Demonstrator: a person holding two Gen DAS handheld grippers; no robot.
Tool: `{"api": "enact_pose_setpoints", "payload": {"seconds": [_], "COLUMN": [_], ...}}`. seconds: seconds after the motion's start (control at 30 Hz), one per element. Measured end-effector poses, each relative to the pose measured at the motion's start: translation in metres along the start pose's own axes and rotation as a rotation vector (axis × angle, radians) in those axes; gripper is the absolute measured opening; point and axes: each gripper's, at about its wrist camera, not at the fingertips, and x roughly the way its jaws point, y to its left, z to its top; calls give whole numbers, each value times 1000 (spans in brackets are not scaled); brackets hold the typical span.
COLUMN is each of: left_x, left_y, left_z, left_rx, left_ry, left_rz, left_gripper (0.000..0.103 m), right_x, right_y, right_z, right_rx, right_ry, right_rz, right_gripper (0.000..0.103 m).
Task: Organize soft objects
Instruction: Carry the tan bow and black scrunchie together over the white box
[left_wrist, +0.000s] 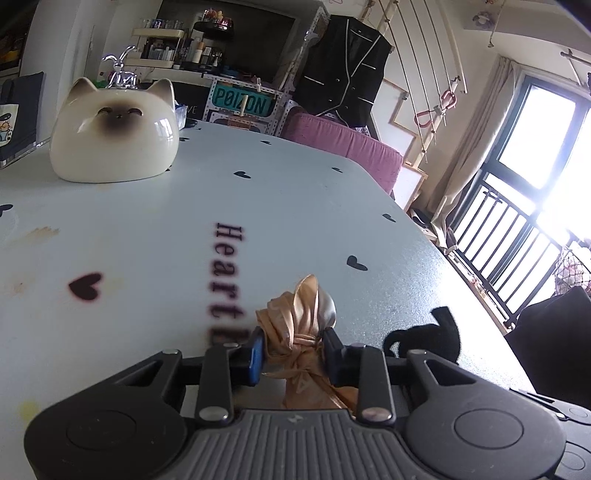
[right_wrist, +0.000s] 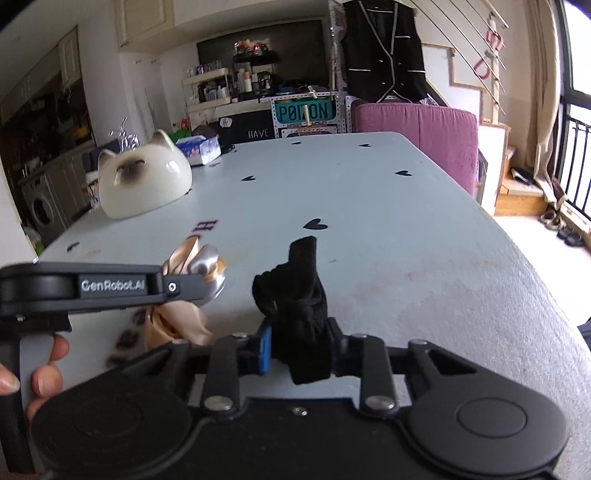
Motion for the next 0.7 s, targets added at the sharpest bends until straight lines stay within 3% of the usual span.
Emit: {"api": "enact_pose_setpoints", "payload": {"seconds": [0.33,0.7], "left_x": [-27,-91], "left_y": [-10,-47], "left_z": [-4,-9], "left_rx": [-17,15], "left_ry": [29,16], "left_rz": [33,17], "left_gripper": [33,33], "right_x": [-16,-84], "right_y": [-11,-17], "right_z": [-3,1], "right_rx": [25,93], "right_ry": [-21,-78], "right_rz": [-4,40], "right_gripper": [23,23]}}
